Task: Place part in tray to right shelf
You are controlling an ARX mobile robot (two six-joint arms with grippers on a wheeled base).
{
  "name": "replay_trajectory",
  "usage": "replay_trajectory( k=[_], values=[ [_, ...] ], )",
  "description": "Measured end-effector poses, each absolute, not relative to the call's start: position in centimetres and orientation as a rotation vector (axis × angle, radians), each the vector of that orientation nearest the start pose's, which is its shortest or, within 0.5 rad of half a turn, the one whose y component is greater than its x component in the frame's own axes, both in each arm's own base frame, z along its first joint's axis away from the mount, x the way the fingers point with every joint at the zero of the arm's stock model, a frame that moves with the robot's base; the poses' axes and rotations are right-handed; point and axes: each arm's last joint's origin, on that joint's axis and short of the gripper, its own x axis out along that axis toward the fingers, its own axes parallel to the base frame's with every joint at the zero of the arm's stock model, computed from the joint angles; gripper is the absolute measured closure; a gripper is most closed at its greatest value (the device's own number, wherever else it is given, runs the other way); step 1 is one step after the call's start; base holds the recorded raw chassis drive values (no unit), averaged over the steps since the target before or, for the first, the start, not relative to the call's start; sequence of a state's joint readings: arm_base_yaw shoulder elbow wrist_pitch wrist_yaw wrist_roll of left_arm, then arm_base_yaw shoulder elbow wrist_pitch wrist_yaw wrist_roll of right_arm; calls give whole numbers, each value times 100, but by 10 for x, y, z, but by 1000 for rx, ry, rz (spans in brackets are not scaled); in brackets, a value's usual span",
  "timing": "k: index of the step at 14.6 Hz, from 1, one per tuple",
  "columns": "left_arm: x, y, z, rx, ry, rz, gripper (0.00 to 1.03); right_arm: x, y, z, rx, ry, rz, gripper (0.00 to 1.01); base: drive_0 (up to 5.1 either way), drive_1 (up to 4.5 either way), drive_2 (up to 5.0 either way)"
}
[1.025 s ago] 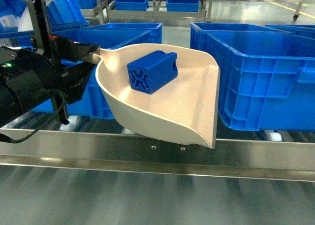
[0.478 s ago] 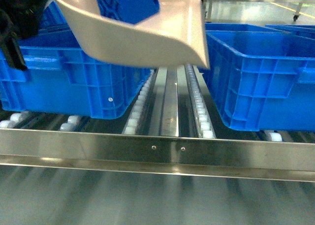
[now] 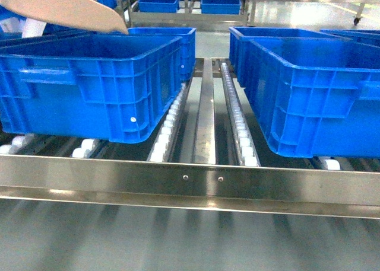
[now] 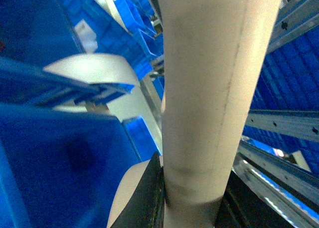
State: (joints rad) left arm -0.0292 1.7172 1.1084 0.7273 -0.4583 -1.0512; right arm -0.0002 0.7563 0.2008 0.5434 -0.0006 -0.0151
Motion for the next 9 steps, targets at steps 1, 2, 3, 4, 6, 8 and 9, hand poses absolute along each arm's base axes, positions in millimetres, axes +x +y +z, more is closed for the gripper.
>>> replay_trajectory(
  k=[1,2,3,4,6,8,9],
  values=[
    [397,2,290,-981,-354,374,86,164,0,205,-15,12,0,3,0,0,0],
    [405,3,290,-902,-353,434,86,164,0,205,-15,12,0,3,0,0,0],
    [411,4,288,-827,-338,467,86,164,0,205,-15,12,0,3,0,0,0],
    [413,4,286,-802,-337,463,86,164,0,205,-15,12,0,3,0,0,0],
    [413,6,289,-774,-343,457,86,164,0,205,-15,12,0,3,0,0,0],
    [413,8,291,-764,-353,445,86,164,0,205,-15,12,0,3,0,0,0],
    [412,9,293,-760,-360,442,86,164,0,205,-15,12,0,3,0,0,0]
  ],
)
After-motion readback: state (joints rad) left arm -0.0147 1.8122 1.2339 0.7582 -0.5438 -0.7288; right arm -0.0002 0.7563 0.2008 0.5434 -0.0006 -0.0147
